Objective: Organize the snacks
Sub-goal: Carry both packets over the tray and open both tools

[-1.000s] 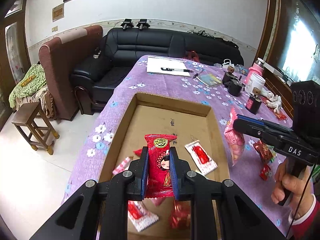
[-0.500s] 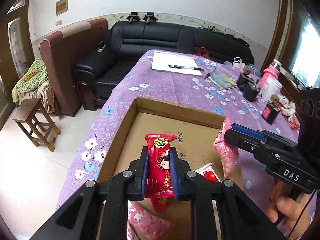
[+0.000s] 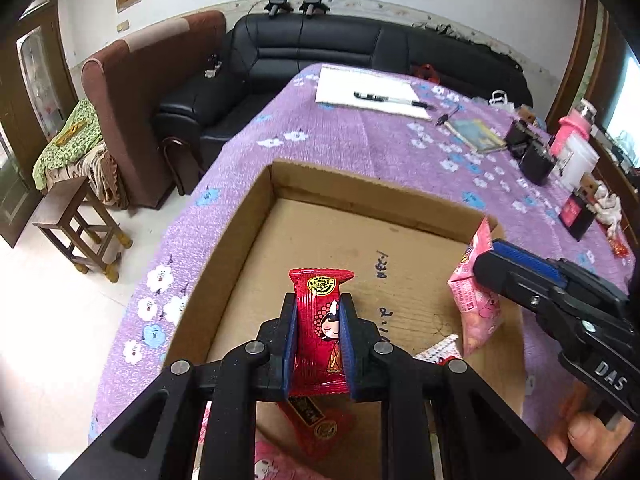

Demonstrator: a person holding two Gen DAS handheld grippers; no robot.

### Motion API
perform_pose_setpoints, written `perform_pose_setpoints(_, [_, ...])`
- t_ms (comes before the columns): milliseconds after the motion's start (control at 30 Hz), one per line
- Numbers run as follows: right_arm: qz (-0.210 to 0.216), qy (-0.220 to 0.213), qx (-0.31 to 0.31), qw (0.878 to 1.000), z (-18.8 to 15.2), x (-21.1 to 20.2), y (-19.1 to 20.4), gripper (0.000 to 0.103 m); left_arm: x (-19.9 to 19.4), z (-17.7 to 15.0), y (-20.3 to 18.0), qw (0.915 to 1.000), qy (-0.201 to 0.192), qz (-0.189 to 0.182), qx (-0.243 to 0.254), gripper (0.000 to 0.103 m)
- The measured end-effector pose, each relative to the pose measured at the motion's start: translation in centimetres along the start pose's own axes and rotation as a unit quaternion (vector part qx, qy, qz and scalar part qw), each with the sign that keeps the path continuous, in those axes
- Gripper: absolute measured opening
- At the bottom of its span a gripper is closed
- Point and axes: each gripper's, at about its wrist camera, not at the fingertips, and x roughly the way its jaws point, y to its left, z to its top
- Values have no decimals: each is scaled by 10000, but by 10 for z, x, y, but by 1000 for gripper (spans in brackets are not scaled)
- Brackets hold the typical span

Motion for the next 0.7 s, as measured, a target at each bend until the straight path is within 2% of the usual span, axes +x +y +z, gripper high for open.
perform_pose_setpoints(400, [-69, 107, -5, 9999, 3, 8, 1, 22, 15, 3, -2, 9996, 205, 174, 35, 20])
perform_pose_setpoints(700, [-64, 73, 37, 9999, 5, 5, 2, 32, 22, -1, 1, 9993, 312, 205, -14, 20])
